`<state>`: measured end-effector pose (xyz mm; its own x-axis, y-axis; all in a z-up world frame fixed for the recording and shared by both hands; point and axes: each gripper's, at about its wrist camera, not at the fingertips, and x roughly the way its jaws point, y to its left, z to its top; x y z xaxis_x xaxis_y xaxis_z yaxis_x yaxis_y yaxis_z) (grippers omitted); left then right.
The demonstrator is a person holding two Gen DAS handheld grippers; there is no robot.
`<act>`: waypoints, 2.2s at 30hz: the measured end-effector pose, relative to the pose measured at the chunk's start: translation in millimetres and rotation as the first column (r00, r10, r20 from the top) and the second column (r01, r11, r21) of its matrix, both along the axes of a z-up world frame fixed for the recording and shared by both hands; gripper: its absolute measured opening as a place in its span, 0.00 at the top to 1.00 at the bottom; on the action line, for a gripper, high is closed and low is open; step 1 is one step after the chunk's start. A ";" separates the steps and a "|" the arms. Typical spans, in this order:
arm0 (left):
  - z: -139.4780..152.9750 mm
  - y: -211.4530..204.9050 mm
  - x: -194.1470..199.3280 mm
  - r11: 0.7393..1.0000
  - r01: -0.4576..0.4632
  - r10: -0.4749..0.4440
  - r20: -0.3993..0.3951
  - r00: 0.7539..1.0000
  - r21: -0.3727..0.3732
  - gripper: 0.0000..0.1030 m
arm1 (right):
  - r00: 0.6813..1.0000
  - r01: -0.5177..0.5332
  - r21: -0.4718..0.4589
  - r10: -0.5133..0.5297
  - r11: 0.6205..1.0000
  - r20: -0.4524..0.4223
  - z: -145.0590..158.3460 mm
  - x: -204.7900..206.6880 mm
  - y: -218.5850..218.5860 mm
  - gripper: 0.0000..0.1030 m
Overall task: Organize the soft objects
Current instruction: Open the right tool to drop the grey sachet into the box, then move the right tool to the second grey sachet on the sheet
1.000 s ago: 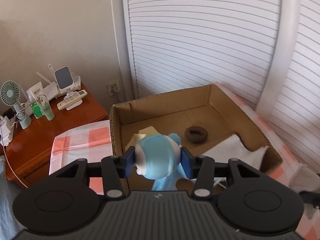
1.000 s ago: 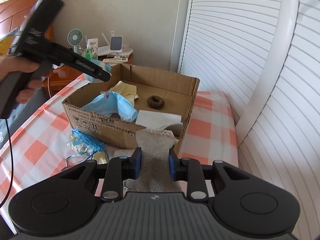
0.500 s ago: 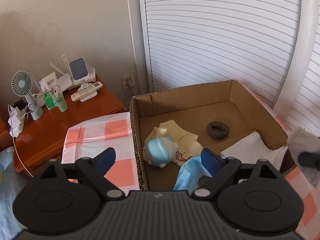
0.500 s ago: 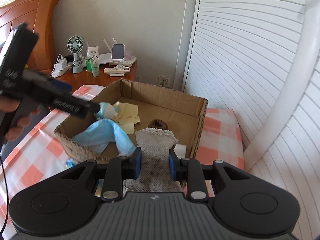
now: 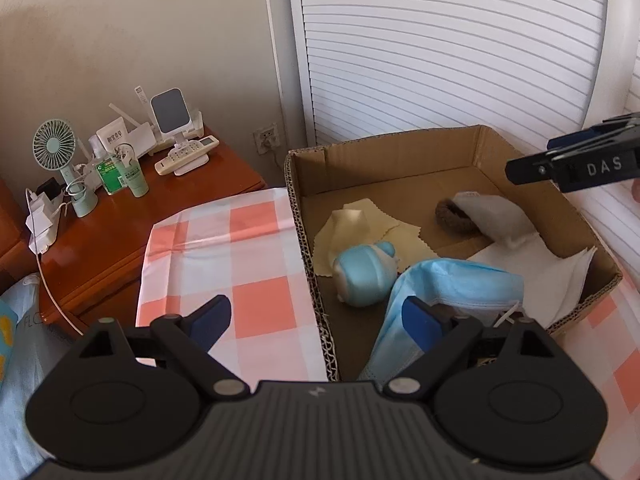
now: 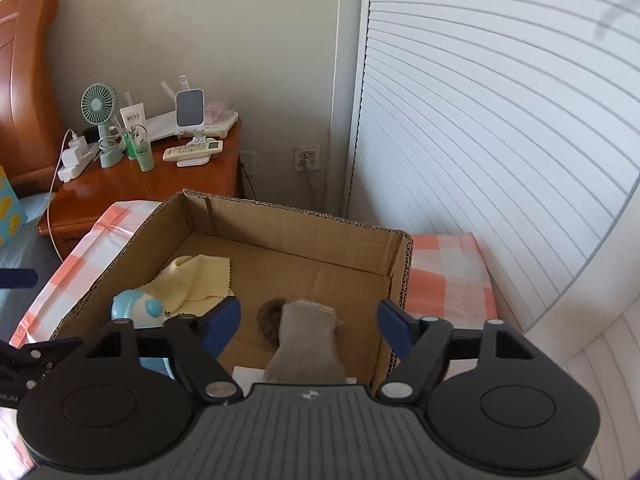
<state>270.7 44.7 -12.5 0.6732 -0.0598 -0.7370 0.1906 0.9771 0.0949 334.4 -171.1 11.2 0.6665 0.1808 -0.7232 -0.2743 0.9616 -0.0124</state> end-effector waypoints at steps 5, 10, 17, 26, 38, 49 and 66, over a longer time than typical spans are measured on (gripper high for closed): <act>0.9 2.7 -7.9 1.000 0.005 -0.005 0.000 1.000 -0.012 0.10 | 1.000 0.019 0.006 -0.019 1.000 -0.007 2.6 -18.8 -7.7 0.16; 9.1 1.6 -22.3 1.000 0.003 -0.003 0.010 1.000 -0.015 0.10 | 1.000 0.016 0.006 -0.016 1.000 0.019 13.1 -53.5 -8.9 0.09; 27.3 -1.3 -58.4 0.999 -0.009 0.011 0.042 0.999 -0.035 0.06 | 0.997 0.055 0.003 -0.055 0.998 0.048 16.4 -102.6 -10.8 0.04; 19.4 -8.5 -128.6 0.997 -0.055 0.057 0.053 0.997 -0.048 0.04 | 0.991 0.130 0.043 -0.131 0.991 0.017 -13.7 -146.2 -18.8 0.03; -11.8 -17.5 -174.5 0.992 -0.103 0.107 0.051 0.993 -0.076 0.03 | 0.984 0.160 0.009 -0.159 0.987 -0.077 -64.5 -149.9 -9.8 0.03; -32.1 -22.8 -166.3 0.995 -0.053 0.054 0.010 0.998 -0.086 0.03 | 0.983 0.151 -0.075 -0.158 0.986 -0.094 -92.0 -120.2 15.0 0.03; -40.2 -42.2 -156.9 0.997 -0.012 0.011 -0.011 1.000 -0.080 0.03 | 0.963 0.241 -0.083 -0.249 0.967 -0.104 -95.1 -160.9 -42.2 0.00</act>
<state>113.8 2.4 -52.7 0.6662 -0.1111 -0.7375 0.1802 0.9835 0.0146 173.5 -213.3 -83.9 0.5979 -0.0312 -0.8009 -0.0334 0.9974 -0.0638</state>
